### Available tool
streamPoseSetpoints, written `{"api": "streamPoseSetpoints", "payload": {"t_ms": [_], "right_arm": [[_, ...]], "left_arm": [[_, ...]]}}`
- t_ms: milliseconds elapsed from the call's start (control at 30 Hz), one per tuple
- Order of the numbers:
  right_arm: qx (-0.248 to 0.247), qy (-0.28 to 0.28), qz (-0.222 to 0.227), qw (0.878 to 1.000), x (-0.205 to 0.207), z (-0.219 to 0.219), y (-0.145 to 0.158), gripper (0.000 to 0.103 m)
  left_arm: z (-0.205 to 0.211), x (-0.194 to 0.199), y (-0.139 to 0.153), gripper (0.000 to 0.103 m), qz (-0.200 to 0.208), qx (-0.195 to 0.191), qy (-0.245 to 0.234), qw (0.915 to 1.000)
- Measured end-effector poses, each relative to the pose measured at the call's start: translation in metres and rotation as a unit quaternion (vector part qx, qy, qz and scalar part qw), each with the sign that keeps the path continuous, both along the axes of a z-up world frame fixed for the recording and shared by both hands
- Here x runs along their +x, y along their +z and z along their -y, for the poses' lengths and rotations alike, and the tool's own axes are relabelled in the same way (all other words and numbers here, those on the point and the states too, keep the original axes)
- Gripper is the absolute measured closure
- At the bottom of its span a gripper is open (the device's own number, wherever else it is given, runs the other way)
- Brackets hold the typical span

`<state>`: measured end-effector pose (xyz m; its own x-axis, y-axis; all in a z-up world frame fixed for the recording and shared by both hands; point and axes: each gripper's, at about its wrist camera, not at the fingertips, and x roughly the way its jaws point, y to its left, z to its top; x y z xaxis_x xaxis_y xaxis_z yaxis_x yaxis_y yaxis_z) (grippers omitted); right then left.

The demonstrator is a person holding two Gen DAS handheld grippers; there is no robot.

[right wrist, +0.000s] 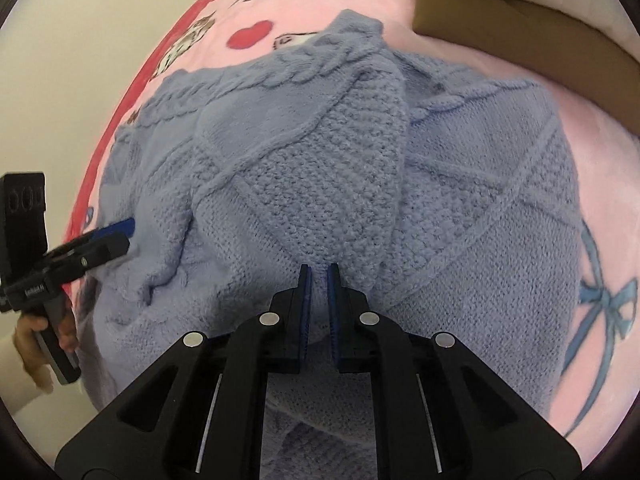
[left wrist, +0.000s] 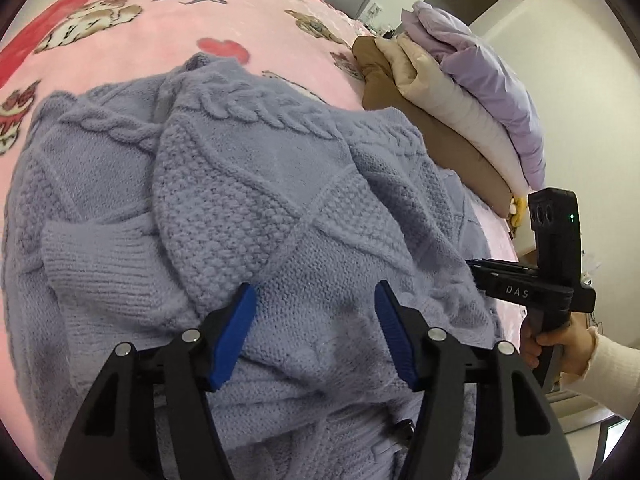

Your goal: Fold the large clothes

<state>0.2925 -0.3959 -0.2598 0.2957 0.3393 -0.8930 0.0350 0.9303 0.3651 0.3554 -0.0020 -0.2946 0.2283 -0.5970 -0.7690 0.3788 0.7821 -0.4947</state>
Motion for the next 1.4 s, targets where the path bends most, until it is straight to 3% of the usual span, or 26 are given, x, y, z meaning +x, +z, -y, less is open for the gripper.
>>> {"api": "streamPoseSetpoints", "payload": {"t_ms": [200, 367, 433, 500, 533, 733, 933, 1067, 1267, 1400], "right_arm": [[0.039, -0.036, -0.016, 0.998, -0.002, 0.011, 0.007, 0.087], [0.024, -0.034, 0.007, 0.999, -0.009, 0.006, 0.026, 0.06], [0.024, -0.042, 0.02, 0.999, -0.014, 0.007, 0.036, 0.059], [0.013, -0.055, 0.032, 0.998, -0.022, 0.009, 0.048, 0.048], [0.007, -0.058, 0.037, 0.998, -0.028, 0.009, 0.053, 0.036], [-0.056, -0.068, 0.039, 0.995, -0.09, 0.016, 0.069, 0.016], [-0.12, -0.073, -0.006, 0.99, -0.171, 0.02, 0.061, 0.014], [-0.145, -0.081, 0.005, 0.986, -0.219, 0.02, 0.06, 0.014], [-0.153, -0.098, 0.046, 0.982, -0.27, 0.02, 0.055, 0.014], [-0.162, -0.102, 0.058, 0.98, -0.299, 0.018, 0.048, 0.014]], "left_arm": [[0.014, -0.004, 0.008, 0.023, 0.004, 0.019, -0.015, 0.9997], [0.017, -0.011, 0.013, 0.016, 0.009, 0.031, -0.015, 0.9994], [0.016, -0.013, 0.017, 0.015, 0.01, 0.025, -0.007, 0.9996], [0.011, -0.016, 0.022, 0.01, 0.011, 0.014, 0.005, 0.9998], [0.006, -0.018, 0.025, 0.009, 0.011, 0.011, 0.012, 0.9998], [-0.029, -0.046, 0.037, 0.007, 0.021, 0.039, 0.039, 0.9982], [-0.083, -0.102, 0.048, 0.007, 0.036, 0.079, 0.042, 0.9953], [-0.119, -0.145, 0.038, 0.006, 0.017, 0.103, 0.054, 0.993], [-0.166, -0.21, 0.014, 0.006, -0.022, 0.103, 0.109, 0.9885], [-0.176, -0.25, 0.005, 0.006, -0.029, 0.112, 0.119, 0.986]]}}
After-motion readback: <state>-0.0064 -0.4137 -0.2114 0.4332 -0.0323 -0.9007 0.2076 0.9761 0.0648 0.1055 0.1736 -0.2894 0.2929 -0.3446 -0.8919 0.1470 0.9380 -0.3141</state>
